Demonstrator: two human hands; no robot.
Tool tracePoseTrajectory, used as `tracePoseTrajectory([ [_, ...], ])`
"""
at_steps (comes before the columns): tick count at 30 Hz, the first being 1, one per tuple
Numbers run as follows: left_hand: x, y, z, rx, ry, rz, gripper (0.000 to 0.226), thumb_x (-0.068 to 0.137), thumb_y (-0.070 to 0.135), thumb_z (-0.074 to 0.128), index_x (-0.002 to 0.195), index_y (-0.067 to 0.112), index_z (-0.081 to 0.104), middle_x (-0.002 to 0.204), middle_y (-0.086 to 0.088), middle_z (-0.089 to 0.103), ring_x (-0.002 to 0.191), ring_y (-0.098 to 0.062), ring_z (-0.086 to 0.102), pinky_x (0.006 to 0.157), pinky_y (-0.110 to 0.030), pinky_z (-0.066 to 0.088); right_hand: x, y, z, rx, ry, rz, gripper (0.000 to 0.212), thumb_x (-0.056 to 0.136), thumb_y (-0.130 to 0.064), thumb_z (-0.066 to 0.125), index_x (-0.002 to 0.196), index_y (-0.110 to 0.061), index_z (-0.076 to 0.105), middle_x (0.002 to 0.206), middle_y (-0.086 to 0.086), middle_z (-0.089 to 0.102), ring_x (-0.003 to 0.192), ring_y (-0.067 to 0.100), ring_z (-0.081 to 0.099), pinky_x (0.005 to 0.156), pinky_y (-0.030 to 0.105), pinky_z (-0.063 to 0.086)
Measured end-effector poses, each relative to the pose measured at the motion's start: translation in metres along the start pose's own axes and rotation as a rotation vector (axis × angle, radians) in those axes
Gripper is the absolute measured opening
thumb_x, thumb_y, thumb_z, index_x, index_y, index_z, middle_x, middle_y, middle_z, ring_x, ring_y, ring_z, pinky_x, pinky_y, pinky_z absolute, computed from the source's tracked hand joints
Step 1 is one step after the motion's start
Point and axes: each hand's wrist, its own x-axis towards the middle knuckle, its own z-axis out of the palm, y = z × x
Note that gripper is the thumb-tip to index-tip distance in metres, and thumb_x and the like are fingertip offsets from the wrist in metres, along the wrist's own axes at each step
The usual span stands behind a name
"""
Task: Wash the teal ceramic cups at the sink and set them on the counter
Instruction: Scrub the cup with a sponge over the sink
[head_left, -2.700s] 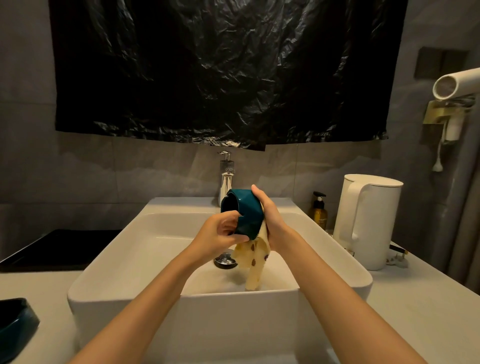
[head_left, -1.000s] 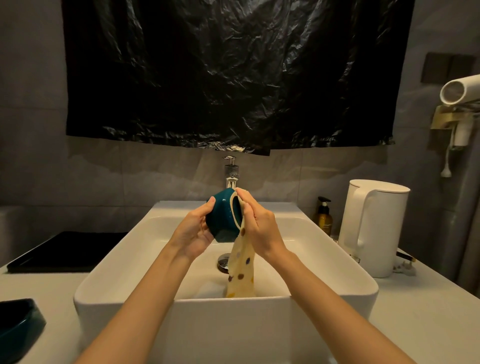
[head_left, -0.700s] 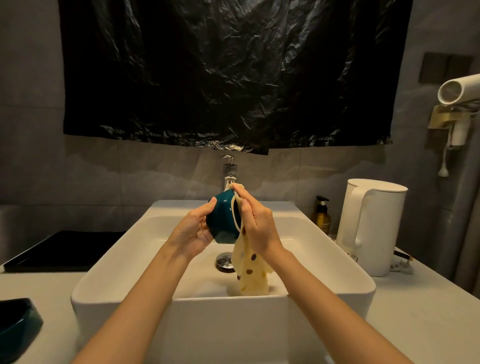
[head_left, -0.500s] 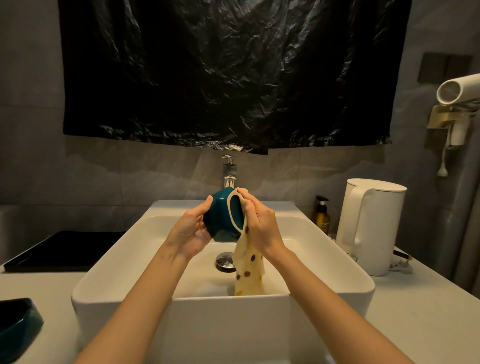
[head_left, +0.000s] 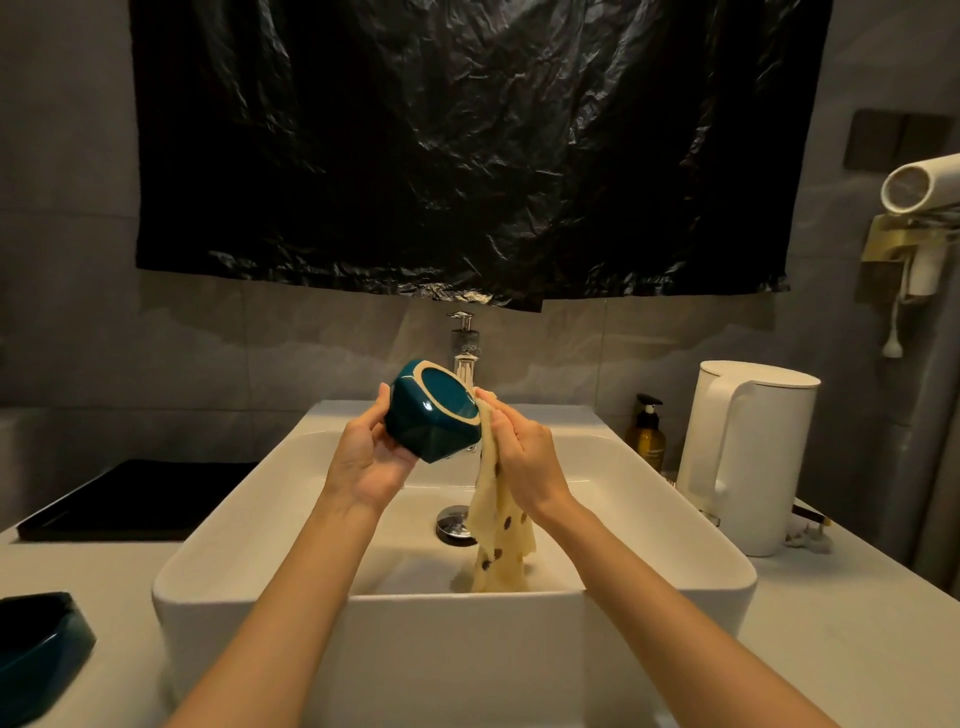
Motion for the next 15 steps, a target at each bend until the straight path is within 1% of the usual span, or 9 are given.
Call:
tracePoseTrajectory([
  [1,0.0003,0.0003,-0.0010,0.001,-0.003,-0.012,0.024,0.096,0.026,0.051,0.108,0.006,0.058,0.113,-0.017,0.063,0.106,-0.034,0.057,0.101,-0.053,0.041,0.0008,0.0001,0.0000,0.000,0.002,0.004,0.037,0.103,-0.026,0.033,0.137,-0.021,0.049,0.127,-0.006,0.058,0.109,0.016,0.057,0.077,0.013,0.050],
  [3,0.0001,-0.0012,-0.0012,0.037,-0.018,-0.042,0.025,0.095,0.026,0.051,0.109,0.007,0.058,0.111,-0.016,0.065,0.105,-0.034,0.058,0.090,-0.050,0.049,0.0030,-0.0011,-0.0007,0.027,0.010,0.011,0.038,0.103,-0.025,0.032,0.137,-0.019,0.048,0.128,-0.002,0.058,0.112,0.015,0.056,0.080,0.015,0.050],
  [5,-0.0001,-0.0038,0.0001,0.087,-0.034,-0.059,0.025,0.095,0.026,0.051,0.108,0.006,0.060,0.101,-0.015,0.070,0.103,-0.032,0.061,0.078,-0.046,0.055,0.0053,-0.0026,-0.0008,0.079,0.011,0.020,0.039,0.104,-0.024,0.032,0.139,-0.017,0.046,0.125,-0.004,0.057,0.114,0.012,0.053,0.081,0.013,0.051],
  [6,-0.0001,-0.0049,0.0010,0.104,-0.040,-0.063,0.025,0.095,0.026,0.051,0.107,0.006,0.060,0.097,-0.014,0.072,0.103,-0.031,0.061,0.074,-0.045,0.056,0.0058,-0.0029,-0.0005,0.097,0.007,0.025,0.039,0.104,-0.023,0.032,0.139,-0.016,0.045,0.124,-0.006,0.056,0.114,0.012,0.053,0.080,0.012,0.050],
  [7,-0.0004,-0.0054,0.0019,0.110,-0.045,-0.064,0.025,0.095,0.026,0.051,0.106,0.006,0.061,0.094,-0.014,0.073,0.102,-0.031,0.062,0.074,-0.045,0.056,0.0056,-0.0031,0.0004,0.102,0.000,0.028,0.039,0.104,-0.023,0.032,0.140,-0.016,0.045,0.123,-0.007,0.055,0.114,0.011,0.052,0.078,0.010,0.050],
  [9,0.0000,-0.0054,0.0012,0.083,-0.043,-0.048,0.025,0.095,0.026,0.051,0.108,0.006,0.061,0.097,-0.015,0.073,0.103,-0.032,0.062,0.079,-0.046,0.055,0.0039,-0.0019,0.0013,0.091,-0.012,0.026,0.039,0.104,-0.025,0.033,0.140,-0.017,0.045,0.124,-0.009,0.055,0.114,0.011,0.053,0.080,0.011,0.049],
  [11,0.0018,-0.0037,-0.0015,0.025,-0.027,-0.019,0.028,0.095,0.025,0.051,0.114,0.006,0.058,0.106,-0.016,0.069,0.105,-0.033,0.060,0.087,-0.050,0.051,0.0022,0.0006,0.0013,0.062,-0.018,0.026,0.038,0.103,-0.025,0.033,0.138,-0.018,0.047,0.125,-0.007,0.057,0.113,0.011,0.053,0.081,0.013,0.049],
  [13,0.0051,-0.0014,-0.0045,-0.037,-0.005,0.020,0.029,0.096,0.026,0.050,0.116,0.007,0.056,0.111,-0.017,0.066,0.105,-0.034,0.059,0.093,-0.053,0.045,0.0002,0.0012,0.0025,0.021,-0.027,0.026,0.038,0.103,-0.026,0.032,0.138,-0.020,0.048,0.122,-0.003,0.060,0.102,0.011,0.056,0.074,0.012,0.048],
  [15,0.0080,0.0002,-0.0061,-0.083,0.006,0.055,0.028,0.097,0.026,0.048,0.115,0.007,0.056,0.109,-0.016,0.065,0.102,-0.034,0.059,0.094,-0.054,0.044,-0.0011,0.0010,0.0048,-0.005,-0.046,0.009,0.038,0.103,-0.027,0.032,0.138,-0.022,0.046,0.113,0.000,0.062,0.089,0.008,0.055,0.069,0.014,0.048],
])
